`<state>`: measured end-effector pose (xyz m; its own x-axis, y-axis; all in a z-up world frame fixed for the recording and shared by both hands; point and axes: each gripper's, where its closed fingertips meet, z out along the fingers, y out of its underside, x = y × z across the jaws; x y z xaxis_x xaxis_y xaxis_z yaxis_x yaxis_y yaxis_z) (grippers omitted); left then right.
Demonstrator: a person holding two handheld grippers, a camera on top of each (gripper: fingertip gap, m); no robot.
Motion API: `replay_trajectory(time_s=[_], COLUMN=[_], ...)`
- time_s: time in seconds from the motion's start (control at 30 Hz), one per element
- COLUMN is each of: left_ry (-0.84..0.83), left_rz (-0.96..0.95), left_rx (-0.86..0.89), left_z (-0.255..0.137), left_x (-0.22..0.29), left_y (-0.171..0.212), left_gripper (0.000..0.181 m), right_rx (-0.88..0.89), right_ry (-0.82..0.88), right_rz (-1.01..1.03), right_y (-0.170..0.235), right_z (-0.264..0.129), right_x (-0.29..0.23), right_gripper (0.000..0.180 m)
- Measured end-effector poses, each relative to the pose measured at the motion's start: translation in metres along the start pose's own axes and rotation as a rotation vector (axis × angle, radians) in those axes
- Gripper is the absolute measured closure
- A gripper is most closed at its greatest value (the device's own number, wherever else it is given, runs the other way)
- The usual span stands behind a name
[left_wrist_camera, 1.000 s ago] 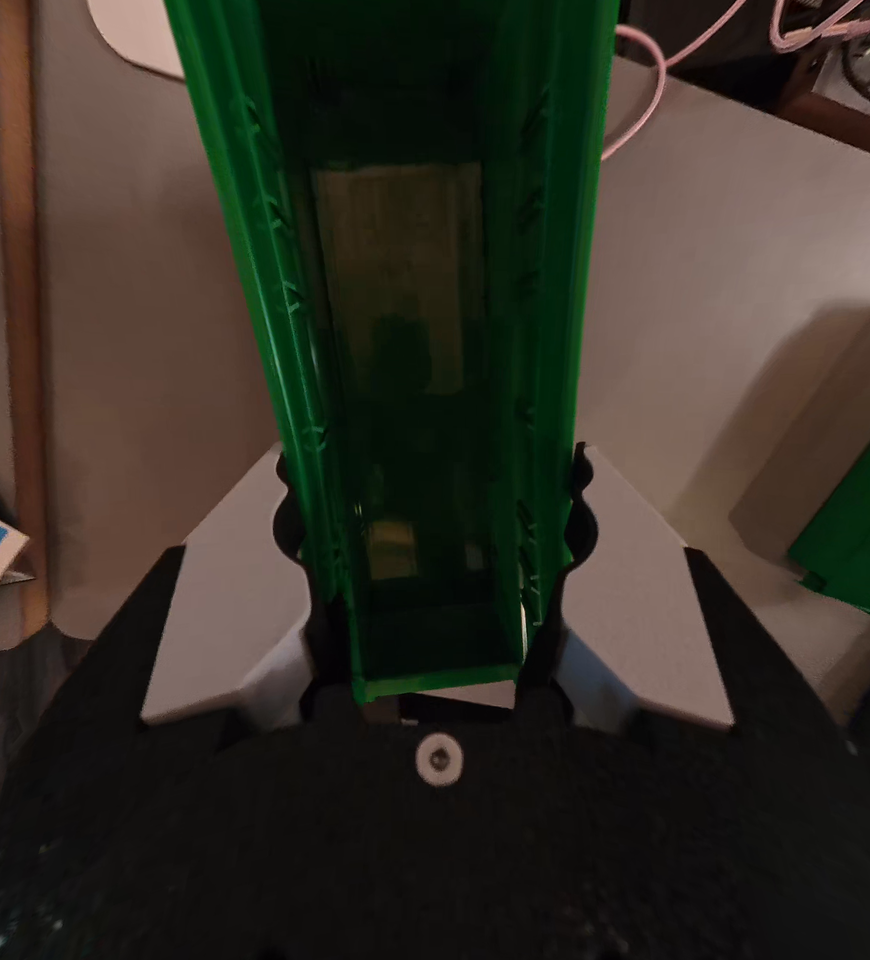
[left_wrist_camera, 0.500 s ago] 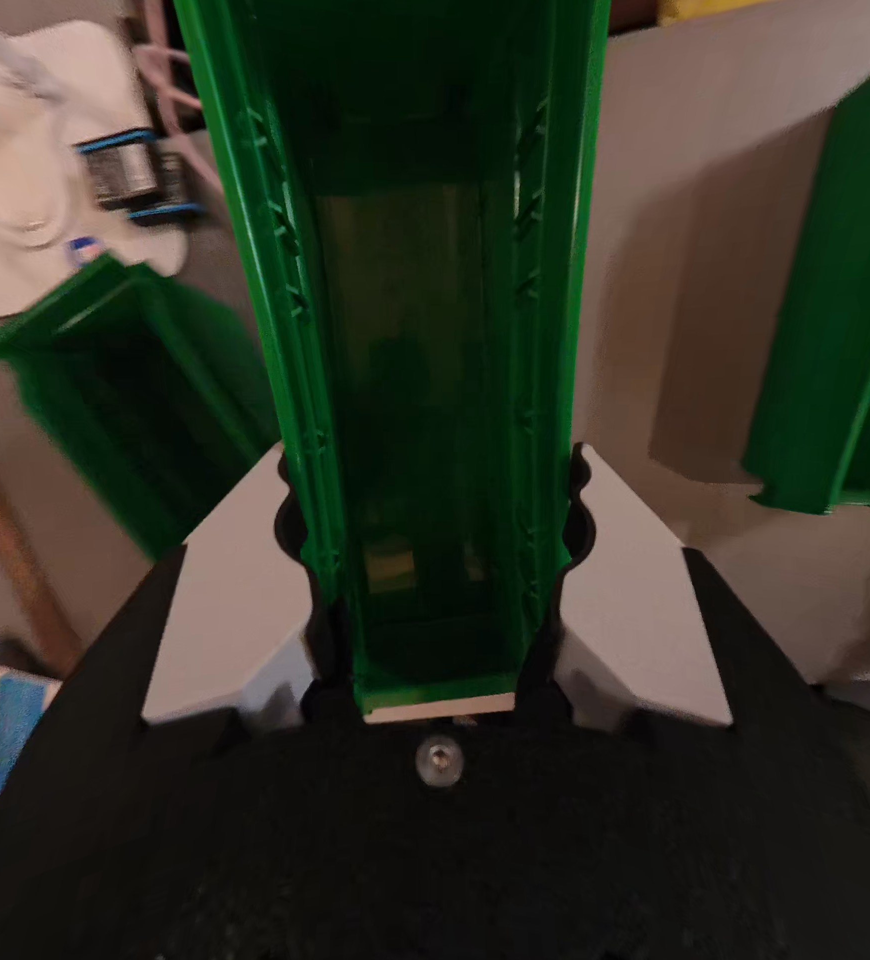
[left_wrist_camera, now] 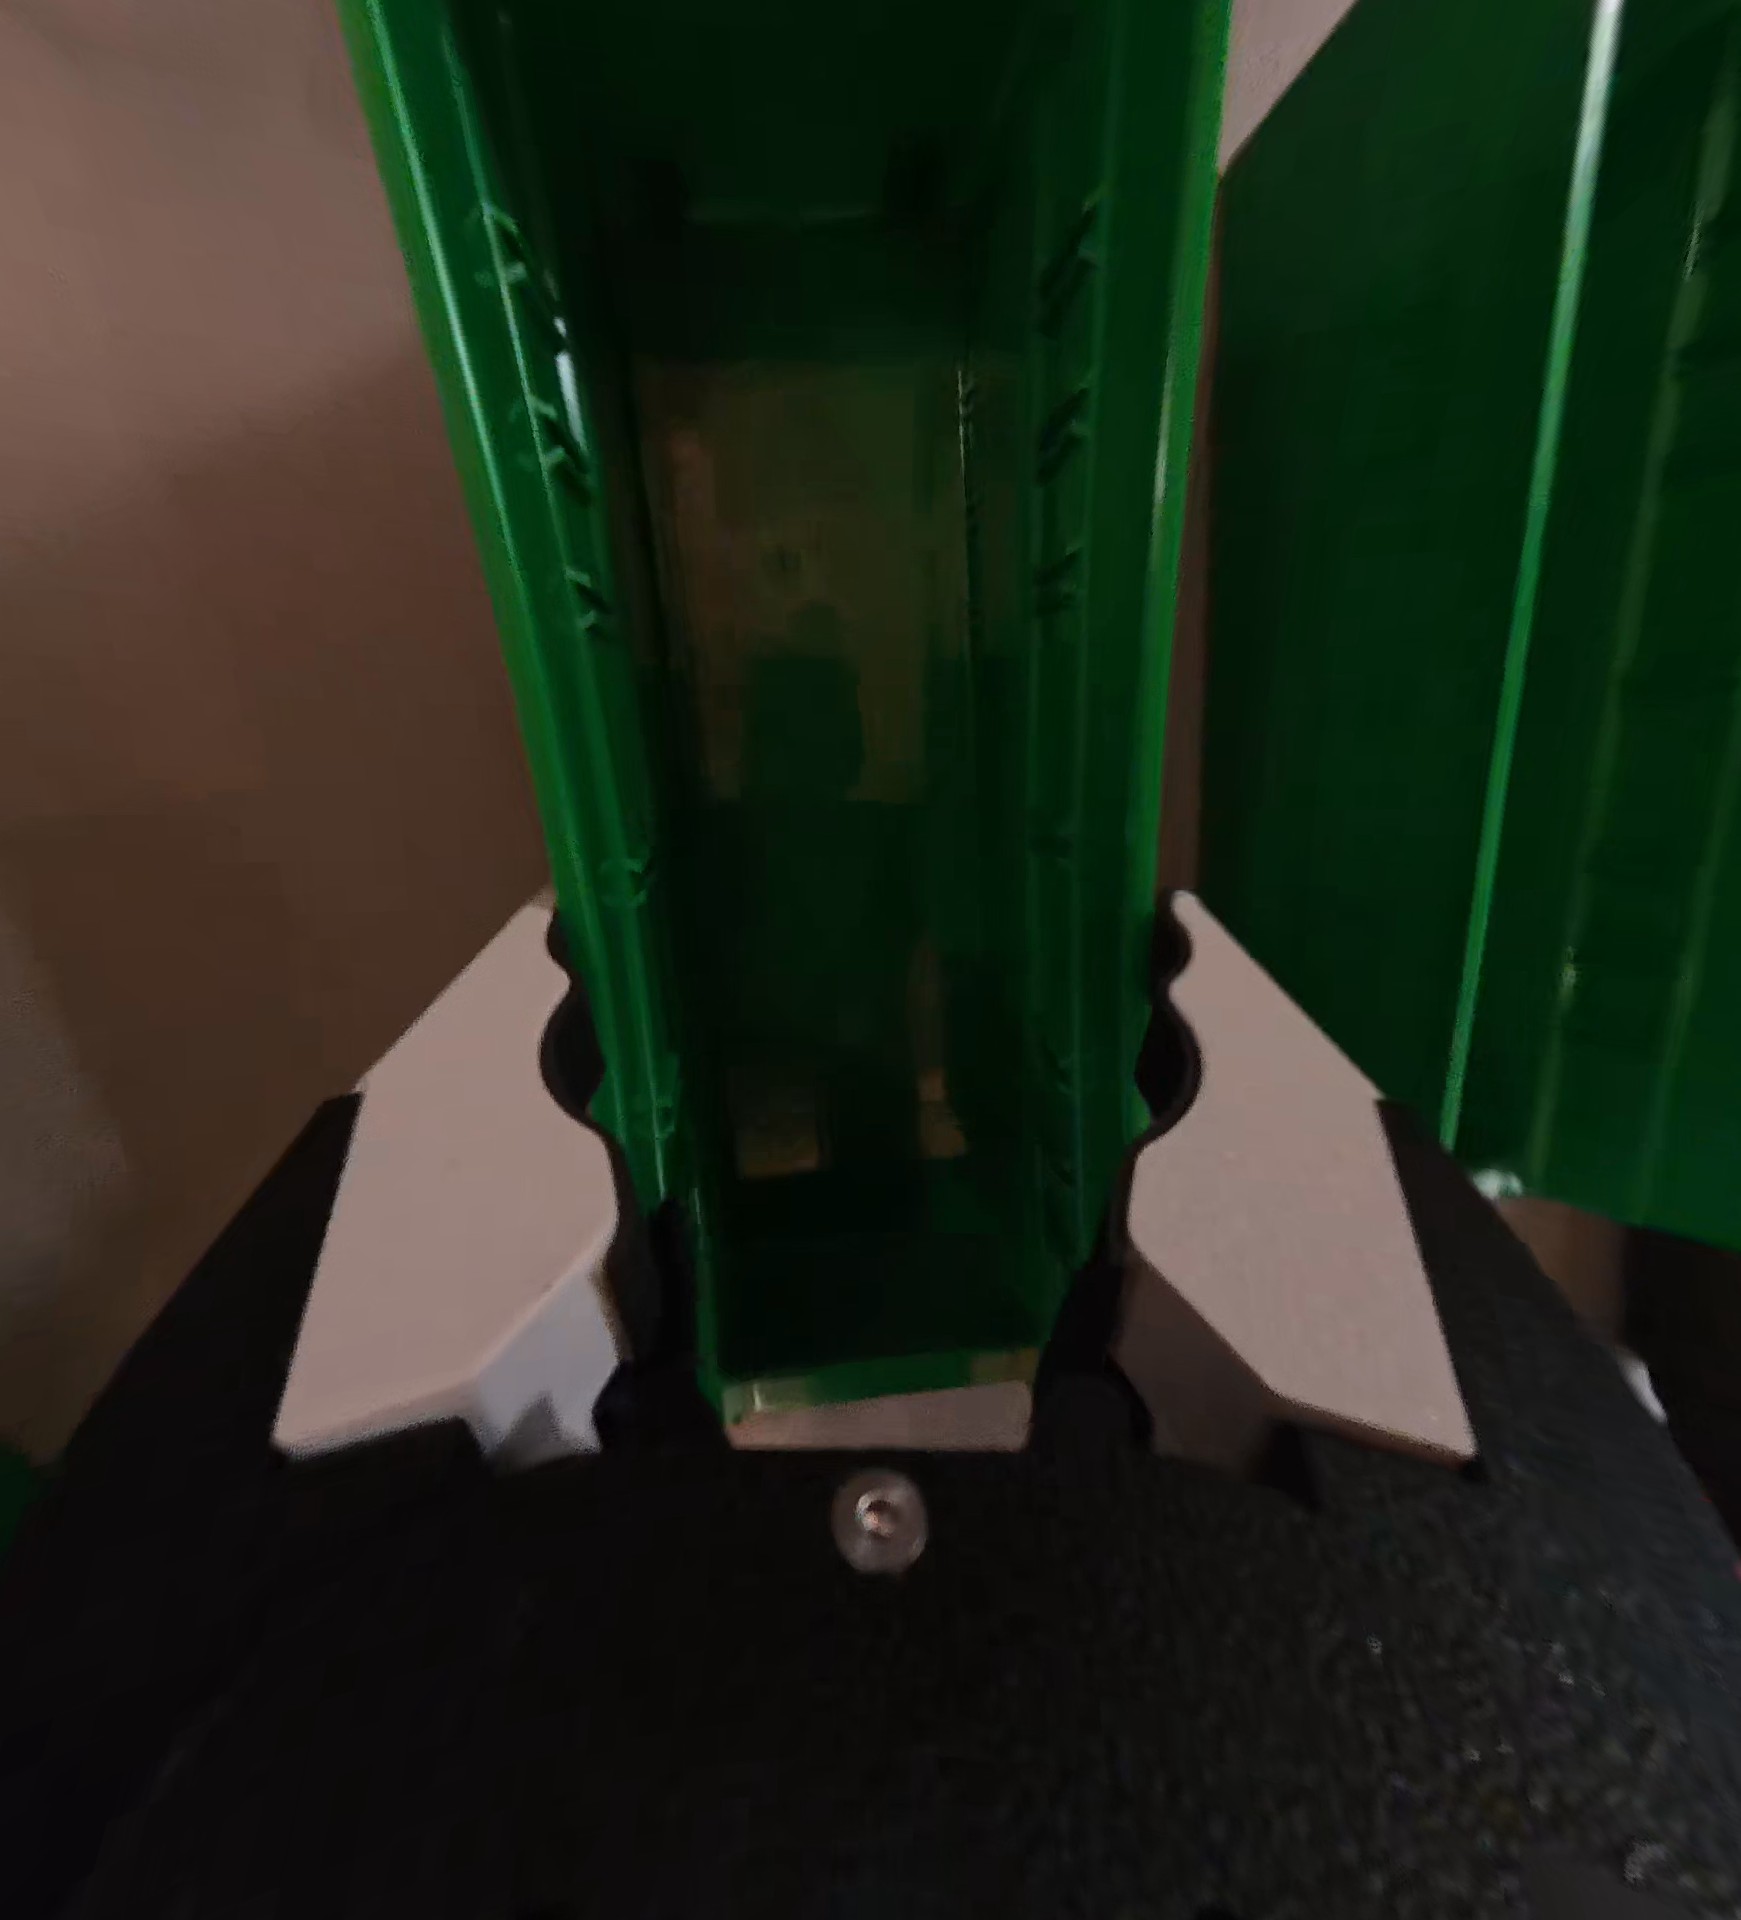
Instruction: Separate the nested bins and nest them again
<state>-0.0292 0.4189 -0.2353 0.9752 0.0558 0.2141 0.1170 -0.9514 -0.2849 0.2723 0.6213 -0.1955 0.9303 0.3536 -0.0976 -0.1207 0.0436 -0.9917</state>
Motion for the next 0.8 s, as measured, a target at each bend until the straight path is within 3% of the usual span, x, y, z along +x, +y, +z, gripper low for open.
replay_trajectory(time_s=[0.3, 0.47, 0.57, 0.7, 0.8], left_ry=[-0.153, -0.113, -0.048, 0.204, 0.173], left_rz=[0.0, 0.006, 0.041, 0.169, 0.15], left_rx=[0.038, 0.169, 0.324, 0.465, 0.539], left_z=[0.01, 0.006, -0.027, -0.083, -0.127], left_x=[0.015, 0.023, 0.029, 0.053, 0.013], left_y=[0.001, -0.009, -0.014, -0.002, 0.002], left_gripper=[0.066, 0.058, 0.04, 0.023, 0.022], right_rx=[0.0, 0.002, 0.009, 0.008, 0.011], right_ry=[-0.001, -0.001, 0.0, 0.0, 0.001], right_rz=[-0.01, -0.005, 0.004, 0.01, 0.007], right_y=[0.0, 0.0, -0.001, -0.001, -0.002], right_z=[0.0, 0.0, -0.001, -0.001, -0.001], right_x=[-0.001, 0.0, 0.001, 0.001, 0.001], right_gripper=[0.083, 0.083, 0.083, 0.083, 0.083])
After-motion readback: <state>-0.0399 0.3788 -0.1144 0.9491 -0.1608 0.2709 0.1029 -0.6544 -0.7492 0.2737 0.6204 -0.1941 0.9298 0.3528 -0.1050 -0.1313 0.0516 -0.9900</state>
